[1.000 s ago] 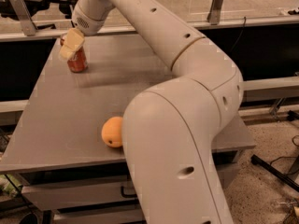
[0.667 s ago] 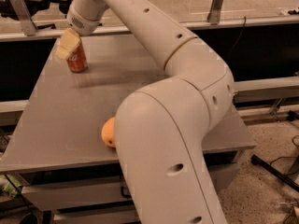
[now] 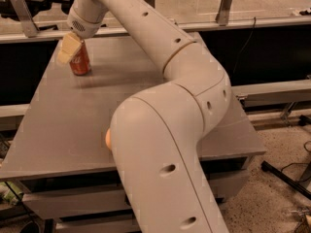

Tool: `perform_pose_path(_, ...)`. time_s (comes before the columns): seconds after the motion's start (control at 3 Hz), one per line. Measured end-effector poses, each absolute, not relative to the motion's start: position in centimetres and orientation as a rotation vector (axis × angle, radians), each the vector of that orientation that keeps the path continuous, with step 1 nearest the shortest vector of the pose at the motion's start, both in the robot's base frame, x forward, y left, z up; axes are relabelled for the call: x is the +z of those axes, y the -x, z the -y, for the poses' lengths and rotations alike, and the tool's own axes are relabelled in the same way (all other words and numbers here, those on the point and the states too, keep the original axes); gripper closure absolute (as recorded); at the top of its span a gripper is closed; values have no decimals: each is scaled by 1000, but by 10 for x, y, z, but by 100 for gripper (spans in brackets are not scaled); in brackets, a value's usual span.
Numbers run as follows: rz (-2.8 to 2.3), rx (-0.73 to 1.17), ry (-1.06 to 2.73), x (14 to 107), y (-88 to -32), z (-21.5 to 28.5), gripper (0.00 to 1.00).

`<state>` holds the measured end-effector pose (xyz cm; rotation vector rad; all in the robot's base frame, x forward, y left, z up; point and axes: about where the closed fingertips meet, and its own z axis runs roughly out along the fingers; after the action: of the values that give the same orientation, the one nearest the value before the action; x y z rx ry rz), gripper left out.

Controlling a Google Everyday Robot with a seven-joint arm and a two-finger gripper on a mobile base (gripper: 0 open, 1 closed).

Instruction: Knock coke can over

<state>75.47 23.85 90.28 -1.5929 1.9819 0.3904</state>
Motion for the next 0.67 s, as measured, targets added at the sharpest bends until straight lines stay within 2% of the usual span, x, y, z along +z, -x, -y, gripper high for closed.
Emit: perform_pose_path(0.67,-1928,351,1624,915,-753,-232,59)
